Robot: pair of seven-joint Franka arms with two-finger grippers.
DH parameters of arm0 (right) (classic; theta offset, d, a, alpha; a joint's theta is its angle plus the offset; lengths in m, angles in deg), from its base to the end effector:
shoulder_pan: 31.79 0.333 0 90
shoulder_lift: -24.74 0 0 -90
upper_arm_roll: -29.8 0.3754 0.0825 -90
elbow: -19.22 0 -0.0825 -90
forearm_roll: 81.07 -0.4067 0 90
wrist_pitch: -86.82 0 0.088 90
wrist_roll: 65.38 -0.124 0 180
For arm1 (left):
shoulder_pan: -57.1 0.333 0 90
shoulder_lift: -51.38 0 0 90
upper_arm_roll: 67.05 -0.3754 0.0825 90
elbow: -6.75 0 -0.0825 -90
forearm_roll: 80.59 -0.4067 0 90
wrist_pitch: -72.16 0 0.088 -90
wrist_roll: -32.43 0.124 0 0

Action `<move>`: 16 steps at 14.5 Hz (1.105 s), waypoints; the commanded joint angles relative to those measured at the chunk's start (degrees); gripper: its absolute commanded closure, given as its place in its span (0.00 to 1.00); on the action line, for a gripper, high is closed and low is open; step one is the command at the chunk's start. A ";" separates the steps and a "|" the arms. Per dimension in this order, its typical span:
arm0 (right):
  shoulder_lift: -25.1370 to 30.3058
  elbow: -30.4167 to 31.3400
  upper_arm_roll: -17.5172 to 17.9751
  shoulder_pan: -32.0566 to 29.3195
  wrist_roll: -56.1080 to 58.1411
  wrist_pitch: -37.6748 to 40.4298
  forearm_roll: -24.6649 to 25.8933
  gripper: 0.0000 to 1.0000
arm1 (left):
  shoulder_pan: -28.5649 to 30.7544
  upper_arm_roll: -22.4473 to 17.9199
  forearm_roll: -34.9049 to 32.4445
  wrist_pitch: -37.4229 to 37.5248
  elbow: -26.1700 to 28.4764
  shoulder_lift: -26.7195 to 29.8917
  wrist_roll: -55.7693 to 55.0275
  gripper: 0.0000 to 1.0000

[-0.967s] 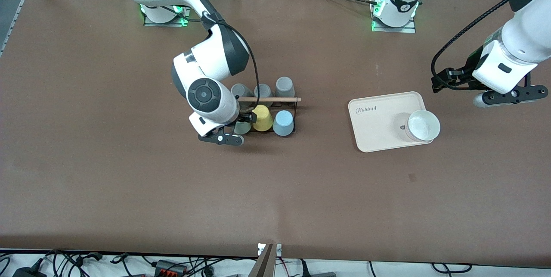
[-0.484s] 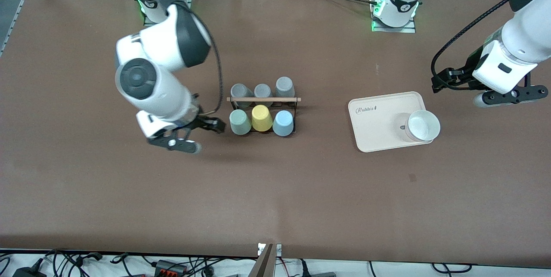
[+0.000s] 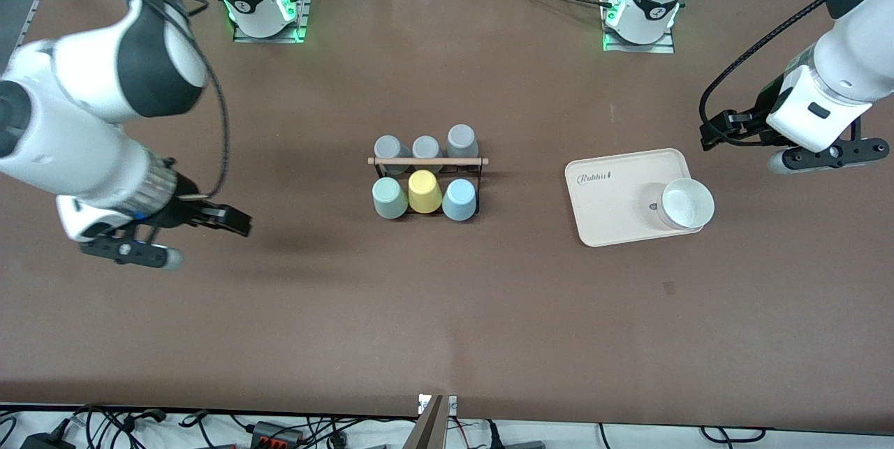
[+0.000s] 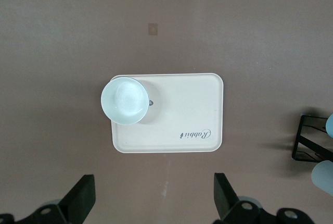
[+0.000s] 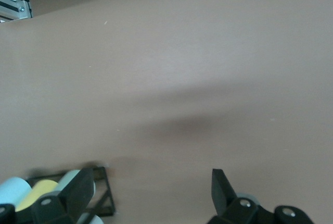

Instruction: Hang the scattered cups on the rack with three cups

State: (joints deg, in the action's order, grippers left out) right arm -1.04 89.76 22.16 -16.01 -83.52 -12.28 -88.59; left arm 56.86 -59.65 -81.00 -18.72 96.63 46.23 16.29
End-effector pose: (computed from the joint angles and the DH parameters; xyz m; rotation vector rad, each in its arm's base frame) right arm 0.7310 0.1418 0.5551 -3.0466 0.2708 -0.0521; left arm 0.6020 -0.0762 0.6164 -3.1206 -0.2315 0.1112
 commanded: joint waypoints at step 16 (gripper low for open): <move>11.80 6.10 4.82 -15.86 21.74 3.65 6.46 0.00 | 0.34 0.34 -1.00 0.96 -0.49 0.41 1.29 0.00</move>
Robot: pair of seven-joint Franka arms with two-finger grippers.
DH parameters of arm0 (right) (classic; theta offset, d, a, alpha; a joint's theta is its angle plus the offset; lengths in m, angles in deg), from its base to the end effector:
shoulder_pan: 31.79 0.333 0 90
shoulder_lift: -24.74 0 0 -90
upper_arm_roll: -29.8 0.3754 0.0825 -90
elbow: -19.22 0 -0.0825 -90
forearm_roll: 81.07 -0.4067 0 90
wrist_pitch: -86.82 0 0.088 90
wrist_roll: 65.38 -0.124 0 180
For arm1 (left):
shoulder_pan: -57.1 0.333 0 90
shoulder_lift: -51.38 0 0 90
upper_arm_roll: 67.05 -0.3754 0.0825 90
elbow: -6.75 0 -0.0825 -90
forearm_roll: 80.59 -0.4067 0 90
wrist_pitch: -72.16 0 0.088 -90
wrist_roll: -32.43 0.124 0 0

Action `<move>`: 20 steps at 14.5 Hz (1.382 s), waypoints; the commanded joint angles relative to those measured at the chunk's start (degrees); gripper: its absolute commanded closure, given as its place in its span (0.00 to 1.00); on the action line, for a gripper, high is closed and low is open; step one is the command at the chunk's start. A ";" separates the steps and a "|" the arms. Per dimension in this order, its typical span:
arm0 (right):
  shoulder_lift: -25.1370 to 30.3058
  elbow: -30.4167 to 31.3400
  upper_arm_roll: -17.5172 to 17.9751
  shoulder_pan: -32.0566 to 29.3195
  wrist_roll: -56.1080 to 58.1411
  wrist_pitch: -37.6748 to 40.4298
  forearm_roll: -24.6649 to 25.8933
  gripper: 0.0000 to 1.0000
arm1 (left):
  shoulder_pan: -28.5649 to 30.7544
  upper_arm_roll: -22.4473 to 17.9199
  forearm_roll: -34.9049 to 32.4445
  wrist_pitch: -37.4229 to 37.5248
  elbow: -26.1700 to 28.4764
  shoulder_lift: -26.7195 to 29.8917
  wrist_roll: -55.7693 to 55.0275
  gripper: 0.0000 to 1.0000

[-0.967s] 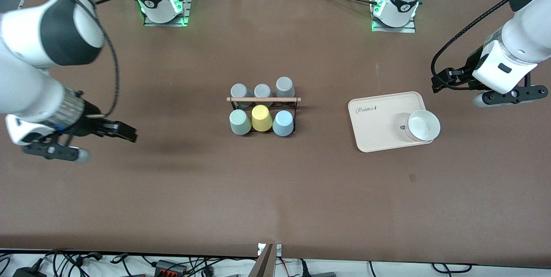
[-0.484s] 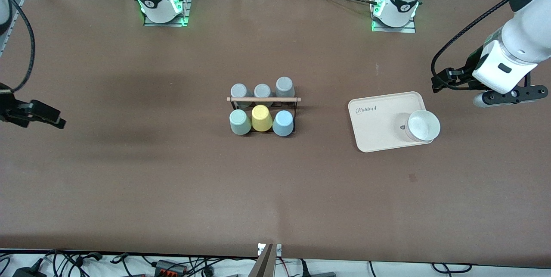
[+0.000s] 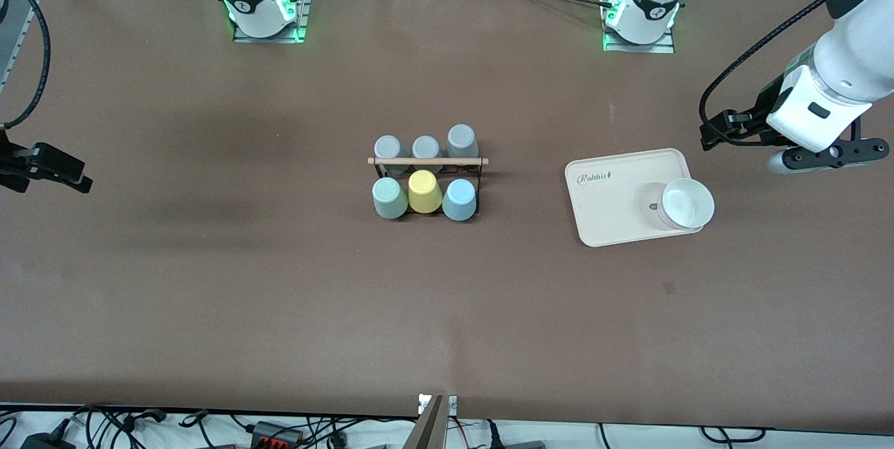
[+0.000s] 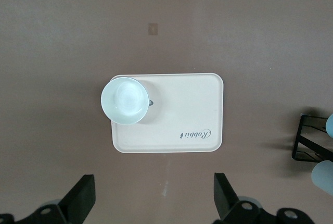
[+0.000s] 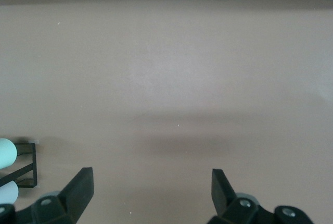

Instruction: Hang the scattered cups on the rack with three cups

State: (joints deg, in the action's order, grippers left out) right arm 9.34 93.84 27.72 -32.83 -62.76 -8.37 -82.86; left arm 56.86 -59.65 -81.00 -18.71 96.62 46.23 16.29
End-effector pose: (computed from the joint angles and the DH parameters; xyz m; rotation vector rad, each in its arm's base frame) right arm 0.6841 -0.0298 0.6399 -3.1212 0.0131 -0.1427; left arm 0.6020 -0.0762 0.6165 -3.1206 -0.2315 0.1112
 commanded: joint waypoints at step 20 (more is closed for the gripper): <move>16.36 23.03 -0.21 0.96 1.16 -3.33 1.17 0.00 | 0.42 0.33 -1.00 0.95 -0.49 0.41 1.28 0.00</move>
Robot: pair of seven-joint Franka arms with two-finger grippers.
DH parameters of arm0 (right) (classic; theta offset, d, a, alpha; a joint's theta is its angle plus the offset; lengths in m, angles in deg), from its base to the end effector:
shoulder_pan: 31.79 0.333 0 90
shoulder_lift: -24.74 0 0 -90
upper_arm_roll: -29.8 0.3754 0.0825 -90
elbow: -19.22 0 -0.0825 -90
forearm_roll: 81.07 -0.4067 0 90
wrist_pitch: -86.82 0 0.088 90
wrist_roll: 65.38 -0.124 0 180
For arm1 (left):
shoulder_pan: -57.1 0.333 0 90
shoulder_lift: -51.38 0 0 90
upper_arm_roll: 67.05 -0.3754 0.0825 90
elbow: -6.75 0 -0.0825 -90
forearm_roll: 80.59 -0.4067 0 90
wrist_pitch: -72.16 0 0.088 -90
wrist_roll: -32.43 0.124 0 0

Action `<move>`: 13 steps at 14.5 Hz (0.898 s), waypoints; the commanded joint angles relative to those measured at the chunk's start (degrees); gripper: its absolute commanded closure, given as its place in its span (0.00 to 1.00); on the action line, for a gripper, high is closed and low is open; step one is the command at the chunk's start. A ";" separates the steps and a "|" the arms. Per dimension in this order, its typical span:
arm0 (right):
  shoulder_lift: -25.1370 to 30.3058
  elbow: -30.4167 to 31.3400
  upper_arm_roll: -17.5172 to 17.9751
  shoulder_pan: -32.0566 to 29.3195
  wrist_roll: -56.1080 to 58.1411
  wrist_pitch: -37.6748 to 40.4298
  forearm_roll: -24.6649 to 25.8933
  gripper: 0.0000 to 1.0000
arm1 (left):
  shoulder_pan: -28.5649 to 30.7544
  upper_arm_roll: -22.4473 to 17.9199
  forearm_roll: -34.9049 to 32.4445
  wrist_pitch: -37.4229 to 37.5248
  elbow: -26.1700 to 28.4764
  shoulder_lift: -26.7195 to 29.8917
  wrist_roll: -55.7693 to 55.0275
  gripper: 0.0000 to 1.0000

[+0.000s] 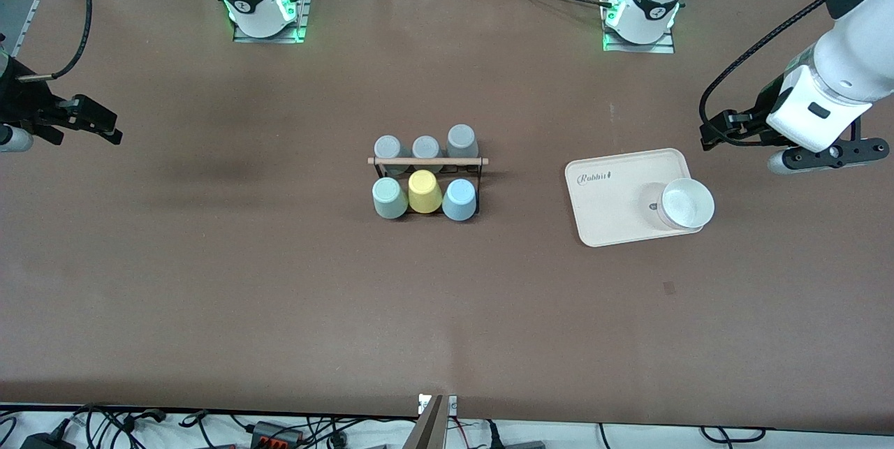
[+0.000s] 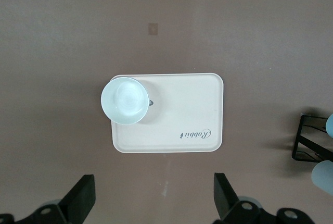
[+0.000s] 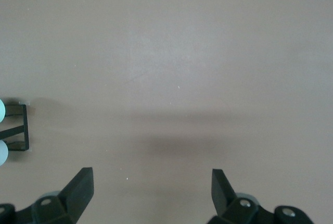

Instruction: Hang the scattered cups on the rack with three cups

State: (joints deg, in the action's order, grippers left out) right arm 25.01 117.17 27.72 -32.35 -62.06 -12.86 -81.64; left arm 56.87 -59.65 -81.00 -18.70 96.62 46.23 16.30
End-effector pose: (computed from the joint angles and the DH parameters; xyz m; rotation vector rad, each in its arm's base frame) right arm 0.5865 -0.0260 0.6153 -3.1329 -0.0162 -0.0554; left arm 0.6020 -0.0761 0.6164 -3.1206 -0.2315 0.1115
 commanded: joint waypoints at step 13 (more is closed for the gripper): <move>0.96 -0.30 -0.82 1.26 0.19 0.89 -0.22 0.00 | 0.41 0.24 -1.00 0.95 -0.49 0.41 1.37 0.00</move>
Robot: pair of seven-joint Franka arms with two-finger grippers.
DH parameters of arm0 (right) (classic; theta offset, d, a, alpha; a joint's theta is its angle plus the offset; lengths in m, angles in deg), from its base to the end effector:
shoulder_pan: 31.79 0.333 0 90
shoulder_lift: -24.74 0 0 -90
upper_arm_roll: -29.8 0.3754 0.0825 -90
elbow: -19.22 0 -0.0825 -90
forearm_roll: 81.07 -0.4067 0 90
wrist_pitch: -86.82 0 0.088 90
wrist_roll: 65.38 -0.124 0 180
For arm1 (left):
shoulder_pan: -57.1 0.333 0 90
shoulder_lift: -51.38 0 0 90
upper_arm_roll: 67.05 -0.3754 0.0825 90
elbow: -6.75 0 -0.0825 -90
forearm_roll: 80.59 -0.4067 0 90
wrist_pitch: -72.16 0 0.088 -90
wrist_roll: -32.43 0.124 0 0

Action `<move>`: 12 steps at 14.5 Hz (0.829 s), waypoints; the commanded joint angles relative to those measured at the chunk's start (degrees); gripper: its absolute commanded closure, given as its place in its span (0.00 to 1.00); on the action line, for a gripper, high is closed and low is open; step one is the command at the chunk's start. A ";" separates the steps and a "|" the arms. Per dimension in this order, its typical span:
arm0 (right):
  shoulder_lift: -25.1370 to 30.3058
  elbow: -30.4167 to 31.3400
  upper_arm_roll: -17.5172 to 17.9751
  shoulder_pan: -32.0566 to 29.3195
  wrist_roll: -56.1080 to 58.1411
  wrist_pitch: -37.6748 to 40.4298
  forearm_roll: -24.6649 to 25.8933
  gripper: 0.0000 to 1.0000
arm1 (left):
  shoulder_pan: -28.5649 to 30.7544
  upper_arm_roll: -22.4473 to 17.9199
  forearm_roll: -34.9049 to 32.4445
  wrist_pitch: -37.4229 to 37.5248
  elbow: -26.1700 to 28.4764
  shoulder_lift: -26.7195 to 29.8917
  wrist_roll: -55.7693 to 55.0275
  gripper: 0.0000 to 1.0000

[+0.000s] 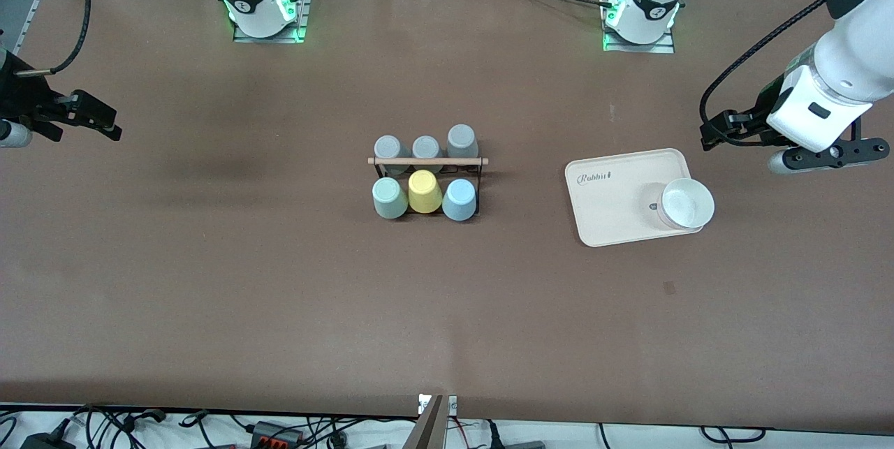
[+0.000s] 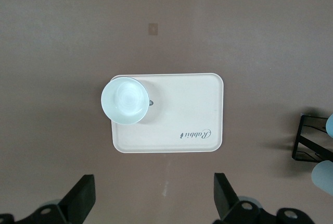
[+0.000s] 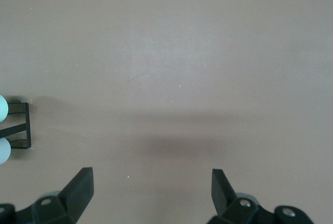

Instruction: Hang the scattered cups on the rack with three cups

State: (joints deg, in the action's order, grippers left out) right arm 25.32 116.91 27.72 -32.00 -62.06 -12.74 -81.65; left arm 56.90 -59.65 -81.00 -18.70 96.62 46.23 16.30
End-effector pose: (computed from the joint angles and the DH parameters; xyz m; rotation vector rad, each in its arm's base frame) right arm 0.5853 -0.0224 0.6206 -3.1325 -0.0258 -0.0677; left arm 0.6020 -0.0758 0.6164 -3.1205 -0.2323 0.1115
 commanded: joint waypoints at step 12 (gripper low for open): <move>1.00 -0.13 -0.73 0.57 0.20 2.17 -0.12 0.00 | 0.39 0.24 -1.00 0.95 -0.49 0.41 1.37 0.00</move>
State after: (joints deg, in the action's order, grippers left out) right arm 25.42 116.90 27.37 -31.95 -62.06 -11.59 -81.66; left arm 56.92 -59.65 -81.00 -18.70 96.62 46.23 16.30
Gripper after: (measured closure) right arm 0.000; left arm 0.000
